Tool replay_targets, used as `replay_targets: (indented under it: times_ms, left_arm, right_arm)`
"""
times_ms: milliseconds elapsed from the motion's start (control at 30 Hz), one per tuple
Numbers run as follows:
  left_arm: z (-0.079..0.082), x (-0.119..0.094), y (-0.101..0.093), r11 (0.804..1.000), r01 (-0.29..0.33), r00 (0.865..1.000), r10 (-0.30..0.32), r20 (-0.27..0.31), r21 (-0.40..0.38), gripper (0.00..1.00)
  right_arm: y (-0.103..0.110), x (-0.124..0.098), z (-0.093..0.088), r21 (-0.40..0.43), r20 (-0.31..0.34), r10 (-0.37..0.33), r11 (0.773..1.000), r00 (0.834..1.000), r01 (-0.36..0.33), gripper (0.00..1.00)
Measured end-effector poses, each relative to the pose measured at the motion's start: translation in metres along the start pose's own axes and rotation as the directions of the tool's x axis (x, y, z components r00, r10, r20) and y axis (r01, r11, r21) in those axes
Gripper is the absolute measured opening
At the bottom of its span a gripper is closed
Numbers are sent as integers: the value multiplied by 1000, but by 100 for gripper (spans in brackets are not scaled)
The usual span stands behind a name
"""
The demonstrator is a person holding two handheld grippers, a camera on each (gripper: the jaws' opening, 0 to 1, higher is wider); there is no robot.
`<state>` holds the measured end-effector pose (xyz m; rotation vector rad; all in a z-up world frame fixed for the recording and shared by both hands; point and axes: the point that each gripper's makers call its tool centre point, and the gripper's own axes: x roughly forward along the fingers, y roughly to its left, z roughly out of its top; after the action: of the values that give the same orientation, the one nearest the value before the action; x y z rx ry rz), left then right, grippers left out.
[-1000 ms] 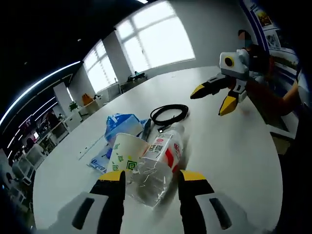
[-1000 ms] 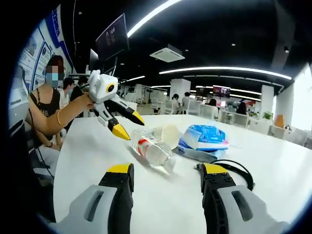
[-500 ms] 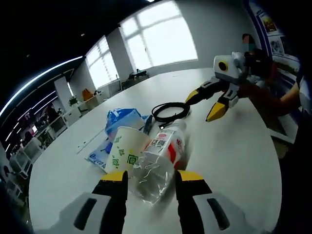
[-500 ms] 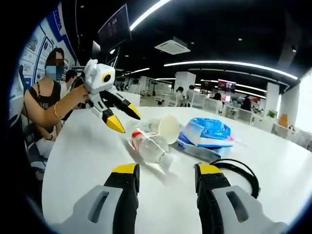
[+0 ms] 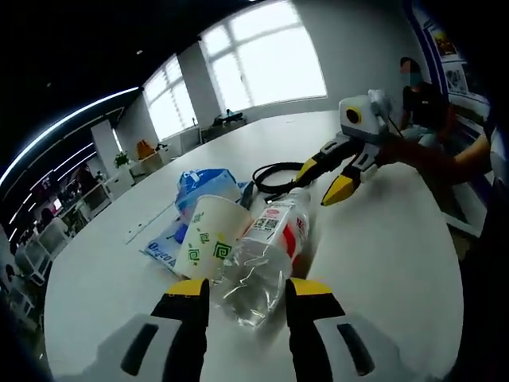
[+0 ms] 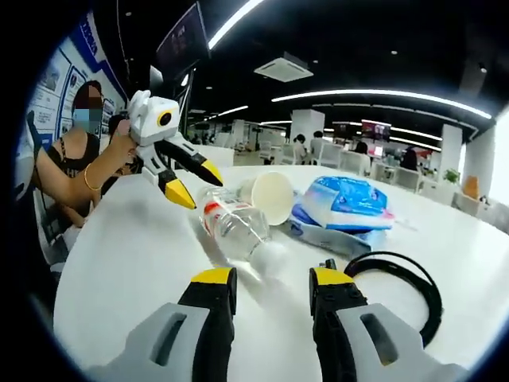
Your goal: Arrange the tabletop items into an orderly group along one side of the table until the central work area is clear of visible clutter.
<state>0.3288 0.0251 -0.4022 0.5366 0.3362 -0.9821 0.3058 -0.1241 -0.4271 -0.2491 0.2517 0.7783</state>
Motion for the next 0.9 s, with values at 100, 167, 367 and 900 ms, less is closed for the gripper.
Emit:
replay_targets:
  times_ms: [100, 167, 367, 900]
  left_arm:
    - [-2, 1, 1, 1000, -1, 1000, 1, -4, 2, 37]
    - [-2, 1, 2, 1000, -1, 1000, 1, -3, -2, 37]
    - [-9, 2, 4, 1000, 1, 1000, -1, -15, -6, 37]
    - [-17, 4, 4, 999, 19, 1000, -20, -9, -30, 38]
  right_arm:
    - [-1, 5, -2, -12, -13, 3, 1000, 1000, -3, 35]
    - [0, 8, -3, -14, -17, 10, 1000, 1000, -10, 34]
    - [-3, 17, -5, -16, -22, 15, 1000, 1000, -15, 28]
    - [0, 28, -5, 12, -11, 53, 999, 999, -53, 26]
